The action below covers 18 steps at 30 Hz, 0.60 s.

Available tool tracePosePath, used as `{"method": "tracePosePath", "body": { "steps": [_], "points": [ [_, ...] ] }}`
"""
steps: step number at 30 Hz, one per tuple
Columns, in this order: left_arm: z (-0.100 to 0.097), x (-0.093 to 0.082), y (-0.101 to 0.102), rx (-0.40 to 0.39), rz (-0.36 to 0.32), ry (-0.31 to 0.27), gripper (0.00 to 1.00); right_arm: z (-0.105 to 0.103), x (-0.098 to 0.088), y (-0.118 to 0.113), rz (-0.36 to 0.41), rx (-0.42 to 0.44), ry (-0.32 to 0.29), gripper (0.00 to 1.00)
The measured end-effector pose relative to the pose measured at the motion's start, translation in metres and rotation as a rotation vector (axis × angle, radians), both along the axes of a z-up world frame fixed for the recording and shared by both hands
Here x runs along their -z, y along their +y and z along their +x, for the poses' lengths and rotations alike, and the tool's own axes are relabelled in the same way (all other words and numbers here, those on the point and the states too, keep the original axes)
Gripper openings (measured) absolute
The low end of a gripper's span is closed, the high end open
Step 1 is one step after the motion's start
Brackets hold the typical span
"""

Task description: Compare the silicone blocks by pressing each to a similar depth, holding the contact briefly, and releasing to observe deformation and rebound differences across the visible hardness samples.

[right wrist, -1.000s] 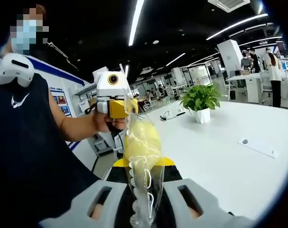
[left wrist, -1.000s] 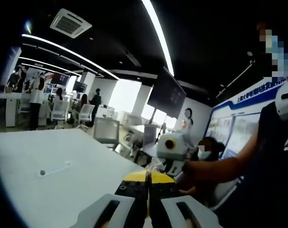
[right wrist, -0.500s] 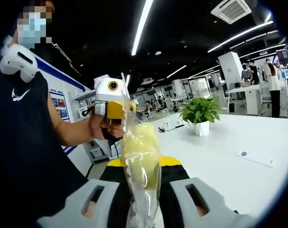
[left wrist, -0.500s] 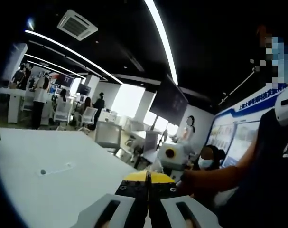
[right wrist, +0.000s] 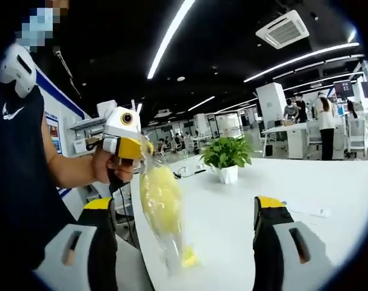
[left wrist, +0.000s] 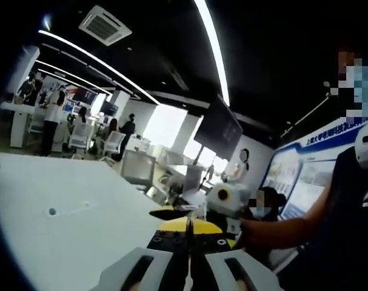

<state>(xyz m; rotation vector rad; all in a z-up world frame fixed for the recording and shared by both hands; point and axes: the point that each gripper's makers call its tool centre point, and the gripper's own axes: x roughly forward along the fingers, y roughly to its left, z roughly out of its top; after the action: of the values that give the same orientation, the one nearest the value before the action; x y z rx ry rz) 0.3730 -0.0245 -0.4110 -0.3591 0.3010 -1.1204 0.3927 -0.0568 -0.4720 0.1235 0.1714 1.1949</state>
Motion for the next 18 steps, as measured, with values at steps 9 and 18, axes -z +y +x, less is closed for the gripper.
{"method": "tracePosePath", "body": {
  "steps": [9,18],
  "points": [
    [0.005,0.006,-0.002,-0.015,-0.034,0.053,0.00,0.006,0.004,-0.030,-0.034,0.094,-0.020,0.96],
    [0.007,0.020,0.000,-0.035,-0.081,0.111,0.00,0.003,0.026,-0.073,-0.093,0.198,-0.006,0.96]
  ]
}}
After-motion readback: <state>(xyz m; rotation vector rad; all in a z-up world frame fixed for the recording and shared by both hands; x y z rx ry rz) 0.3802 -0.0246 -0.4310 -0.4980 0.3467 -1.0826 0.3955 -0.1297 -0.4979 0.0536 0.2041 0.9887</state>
